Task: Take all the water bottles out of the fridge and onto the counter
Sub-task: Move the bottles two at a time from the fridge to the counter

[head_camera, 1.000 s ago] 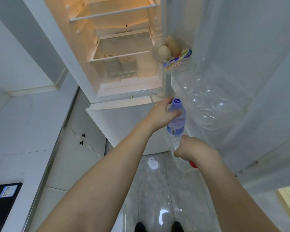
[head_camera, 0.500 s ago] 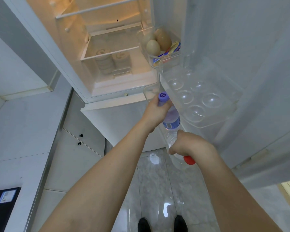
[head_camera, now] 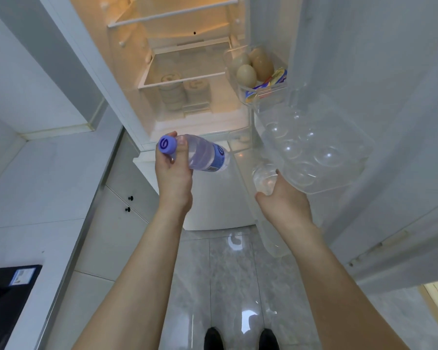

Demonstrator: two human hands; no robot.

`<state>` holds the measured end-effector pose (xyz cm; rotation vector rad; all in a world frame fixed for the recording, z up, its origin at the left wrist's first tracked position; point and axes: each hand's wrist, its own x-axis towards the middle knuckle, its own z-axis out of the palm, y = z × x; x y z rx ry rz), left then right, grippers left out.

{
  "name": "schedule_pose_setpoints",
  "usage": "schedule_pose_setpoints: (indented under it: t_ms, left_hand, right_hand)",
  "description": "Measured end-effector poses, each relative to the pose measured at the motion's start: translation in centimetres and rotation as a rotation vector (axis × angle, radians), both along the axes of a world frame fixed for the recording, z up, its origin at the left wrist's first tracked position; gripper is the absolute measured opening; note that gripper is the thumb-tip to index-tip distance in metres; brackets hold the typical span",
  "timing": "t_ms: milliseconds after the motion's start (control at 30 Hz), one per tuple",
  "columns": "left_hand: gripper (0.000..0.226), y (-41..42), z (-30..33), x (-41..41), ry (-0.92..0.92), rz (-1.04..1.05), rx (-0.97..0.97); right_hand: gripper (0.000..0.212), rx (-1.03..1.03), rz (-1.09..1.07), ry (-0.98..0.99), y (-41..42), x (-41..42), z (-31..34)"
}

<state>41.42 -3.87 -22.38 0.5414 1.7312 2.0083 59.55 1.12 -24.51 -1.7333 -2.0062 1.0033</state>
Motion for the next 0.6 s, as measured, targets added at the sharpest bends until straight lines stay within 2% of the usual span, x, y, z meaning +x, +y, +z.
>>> schedule_pose_setpoints:
  t_ms: [100, 167, 267, 333, 433, 600]
  left_hand:
    - [0.036, -2.0, -0.3, -1.0, 0.003, 0.061, -0.007]
    - [0.043, -3.5, -0.5, -1.7, -0.014, 0.092, -0.012]
    - [0.046, -6.0, -1.0, -2.6, -0.029, 0.128, -0.018]
    - [0.037, -7.9, -1.2, -3.5, -0.037, 0.147, -0.030]
    - [0.020, -11.0, -0.9, -4.8, -0.045, 0.175, -0.030]
    - [0.029, -17.2, 0.2, -8.4, 0.005, 0.247, -0.071]
  right_hand:
    - [0.048, 0.120, 0.053, 0.037, -0.5, -1.5, 1.1]
    - [0.053, 0.164, 0.067, 0.079, -1.0, -2.9, 1.6]
    - [0.058, 0.155, 0.073, 0.163, -1.9, -5.0, 1.9]
    - [0.056, -0.011, 0.047, 0.335, -2.6, -6.7, 2.5]
    - [0.044, -0.380, -0.009, 0.599, -3.9, -9.6, 3.4]
    - [0.036, -0.979, -0.155, 0.890, -7.3, -15.2, 4.6]
